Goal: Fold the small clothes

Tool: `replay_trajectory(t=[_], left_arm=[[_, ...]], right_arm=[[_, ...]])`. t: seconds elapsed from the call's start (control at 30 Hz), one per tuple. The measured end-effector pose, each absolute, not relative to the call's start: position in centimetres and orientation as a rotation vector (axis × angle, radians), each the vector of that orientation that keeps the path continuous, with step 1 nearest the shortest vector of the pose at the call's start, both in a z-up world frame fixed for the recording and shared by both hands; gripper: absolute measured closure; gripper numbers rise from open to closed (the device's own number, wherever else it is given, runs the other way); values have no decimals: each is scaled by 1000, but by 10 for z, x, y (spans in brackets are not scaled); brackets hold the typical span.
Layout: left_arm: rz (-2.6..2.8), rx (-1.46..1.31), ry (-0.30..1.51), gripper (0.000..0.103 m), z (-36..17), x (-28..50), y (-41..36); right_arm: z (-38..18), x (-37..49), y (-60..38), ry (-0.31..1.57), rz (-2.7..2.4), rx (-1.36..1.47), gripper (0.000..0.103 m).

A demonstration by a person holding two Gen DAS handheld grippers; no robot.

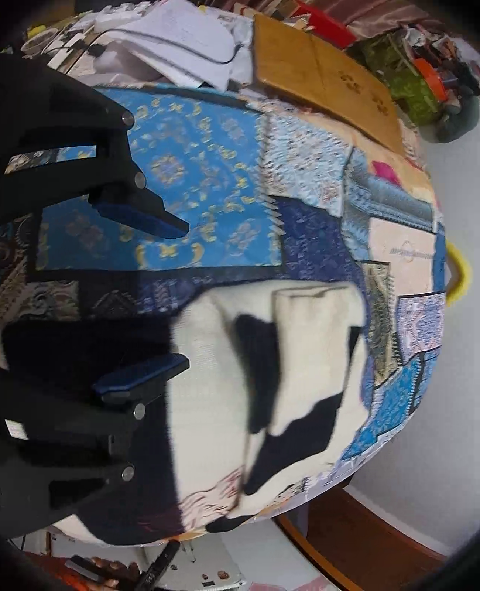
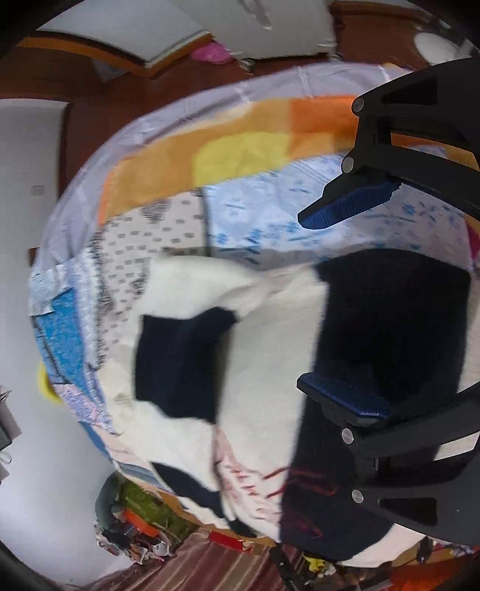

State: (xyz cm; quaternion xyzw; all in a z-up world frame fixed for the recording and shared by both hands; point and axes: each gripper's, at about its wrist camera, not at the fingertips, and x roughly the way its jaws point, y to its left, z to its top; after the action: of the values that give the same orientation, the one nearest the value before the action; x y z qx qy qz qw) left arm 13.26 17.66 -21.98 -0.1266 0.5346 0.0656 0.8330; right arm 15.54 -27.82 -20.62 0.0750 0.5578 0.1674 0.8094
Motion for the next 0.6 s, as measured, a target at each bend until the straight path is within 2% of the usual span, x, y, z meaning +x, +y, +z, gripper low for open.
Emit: replay_trajectory(t=[0.27,0.37,0.43,0.47,0.5,0.53,0.57,0.6], left_arm=[[93,-313,1167,38,-236,122,166],[61,-364,1164,39,-239,119,166],[42,-378,1160,50,-239,118,164],[24,-385,1157,55,-238,119,163],[3,-394,1155,65,-237,120,162],[-16,-401,1154,74,-236,120,161],[-28,-402,1153,76,-235,122,159],[-25,-389,1149,78,-233,122,157]], right_arm=[[-231,145,-288,1264,383,308,27],[-231,143,-288,1269,413,327,37],[-228,140,-283,1253,428,299,45],[-226,139,-281,1244,435,290,51],[-225,138,-280,1235,442,288,62],[-224,137,-279,1227,460,295,69],[-224,137,-277,1226,466,297,82],[-223,138,-275,1227,474,293,84]])
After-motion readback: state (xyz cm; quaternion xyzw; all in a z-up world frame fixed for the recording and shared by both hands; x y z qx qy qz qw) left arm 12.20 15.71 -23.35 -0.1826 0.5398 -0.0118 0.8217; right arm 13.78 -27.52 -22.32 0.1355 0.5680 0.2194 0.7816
